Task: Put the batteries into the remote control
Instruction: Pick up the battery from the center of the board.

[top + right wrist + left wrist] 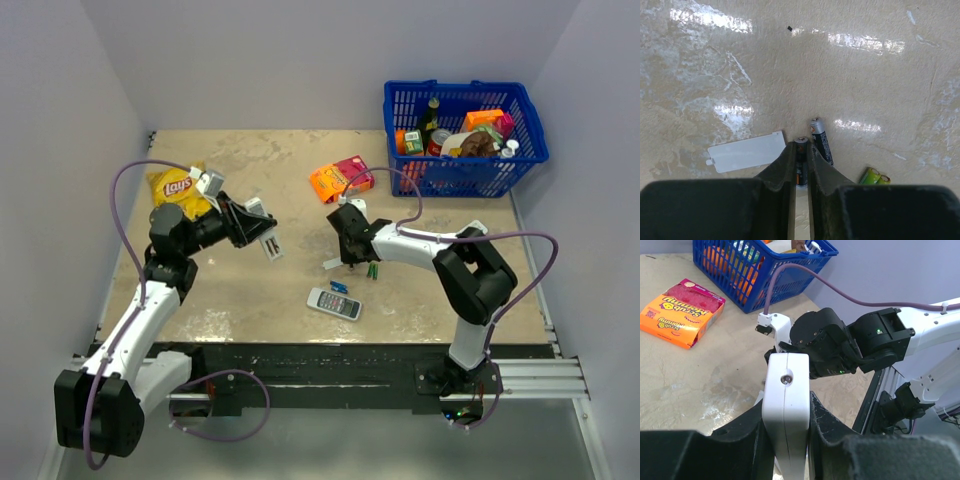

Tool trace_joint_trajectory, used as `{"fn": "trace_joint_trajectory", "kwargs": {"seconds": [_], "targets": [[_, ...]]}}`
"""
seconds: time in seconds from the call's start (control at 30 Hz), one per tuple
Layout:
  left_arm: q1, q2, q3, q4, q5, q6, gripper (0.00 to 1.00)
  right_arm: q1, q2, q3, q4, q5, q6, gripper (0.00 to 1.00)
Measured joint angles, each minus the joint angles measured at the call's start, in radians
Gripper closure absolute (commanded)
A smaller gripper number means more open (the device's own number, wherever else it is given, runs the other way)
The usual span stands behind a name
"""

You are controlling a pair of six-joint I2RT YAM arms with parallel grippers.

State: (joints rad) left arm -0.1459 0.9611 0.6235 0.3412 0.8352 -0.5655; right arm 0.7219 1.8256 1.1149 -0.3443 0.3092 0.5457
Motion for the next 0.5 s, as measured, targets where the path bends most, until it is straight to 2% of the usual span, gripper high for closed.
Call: {"fn": "trace_joint_trajectory", "kwargs": {"seconds": [0.17,0.37,0.5], "targets": [[0.0,0.008,0.0,0.005,0.003,-0.002,1.0,0.005,0.0,0.001,0.0,0.006,-0.007,1.0],[0.0,0.018,0.0,0.011,0.007,-0.012,1.0,0.008,0.0,0.001,0.0,0.007,-0.017,1.0],[0.0,0.024,-0.001,0.013,0.007,-0.018,1.0,0.015,-0.001,0.001,-0.007,0.006,-0.031,0.91]]}}
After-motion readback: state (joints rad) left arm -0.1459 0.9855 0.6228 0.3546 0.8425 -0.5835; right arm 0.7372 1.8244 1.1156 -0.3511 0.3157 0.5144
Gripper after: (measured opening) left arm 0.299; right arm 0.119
